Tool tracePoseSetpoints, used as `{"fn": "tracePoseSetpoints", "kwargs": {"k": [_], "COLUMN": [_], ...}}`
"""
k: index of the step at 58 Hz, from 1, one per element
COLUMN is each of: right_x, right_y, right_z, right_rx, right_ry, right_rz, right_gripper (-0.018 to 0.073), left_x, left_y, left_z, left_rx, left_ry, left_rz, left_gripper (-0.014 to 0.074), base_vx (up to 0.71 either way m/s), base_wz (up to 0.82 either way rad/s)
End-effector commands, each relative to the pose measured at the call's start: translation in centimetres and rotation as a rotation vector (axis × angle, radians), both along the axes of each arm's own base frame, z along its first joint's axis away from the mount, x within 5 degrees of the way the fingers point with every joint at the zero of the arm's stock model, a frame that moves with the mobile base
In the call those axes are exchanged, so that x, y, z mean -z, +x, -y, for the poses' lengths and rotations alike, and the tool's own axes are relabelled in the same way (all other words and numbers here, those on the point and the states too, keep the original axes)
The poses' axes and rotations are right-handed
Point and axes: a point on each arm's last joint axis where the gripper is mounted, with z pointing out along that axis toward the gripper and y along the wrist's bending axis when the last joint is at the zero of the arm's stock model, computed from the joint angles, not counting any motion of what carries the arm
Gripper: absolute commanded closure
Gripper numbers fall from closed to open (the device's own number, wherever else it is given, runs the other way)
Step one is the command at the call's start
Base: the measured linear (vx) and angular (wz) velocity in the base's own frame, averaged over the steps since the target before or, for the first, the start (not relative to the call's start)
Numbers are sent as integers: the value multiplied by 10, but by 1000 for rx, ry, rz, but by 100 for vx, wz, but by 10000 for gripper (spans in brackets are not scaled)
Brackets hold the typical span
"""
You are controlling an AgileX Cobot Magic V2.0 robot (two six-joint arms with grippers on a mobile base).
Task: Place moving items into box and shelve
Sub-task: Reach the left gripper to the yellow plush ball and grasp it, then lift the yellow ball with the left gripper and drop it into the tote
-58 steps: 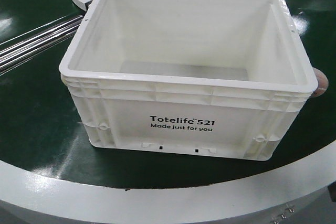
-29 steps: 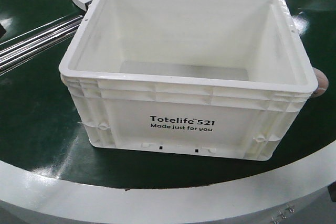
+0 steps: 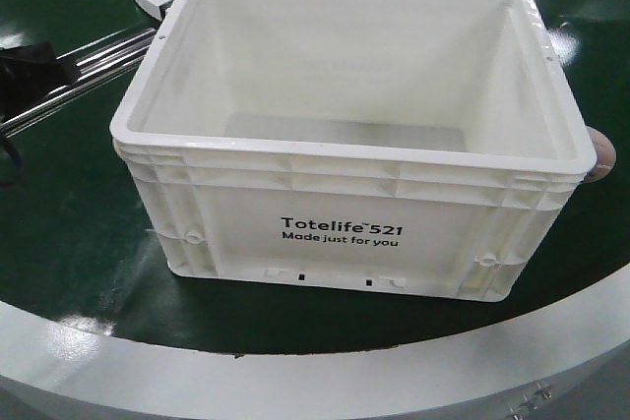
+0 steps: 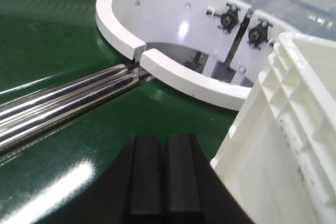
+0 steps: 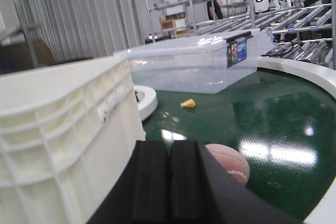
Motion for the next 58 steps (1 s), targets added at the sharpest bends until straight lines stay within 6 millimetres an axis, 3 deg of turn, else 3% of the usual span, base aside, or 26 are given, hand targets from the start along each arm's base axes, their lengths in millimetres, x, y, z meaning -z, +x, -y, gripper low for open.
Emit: {"fn": "tracePoseSetpoints", "kwargs": {"k": [1,13,18,26,36,58], "right_x": [-7,-14,-23,-35,-43,-29], "right_y": [-2,-3,-5,-9,-13,-7], "right_z": [3,3,3,6,8,4], "right_rx": [22,22,22,46,73,29], "right_ry": [57,81,81,95,98,90], "right_rz": [99,123,156,262,353,188], "right_gripper": [568,568,568,568,568,568], "left_x": [-32,-46,-44,-38,-14,32], "left_y": [15,61,79,107,134,152], "left_z": [0,3,7,17,27,27], "left_rx": [12,-4,-4,64,182,208], "left_ry": [42,46,13,-52,-16,56], "left_rz": [67,-135,-229,-315,-400,-527], "left_gripper": [424,106,42,43,85,101], "base_vx": [0,0,0,0,0,0], "base_wz": [0,0,0,0,0,0]}}
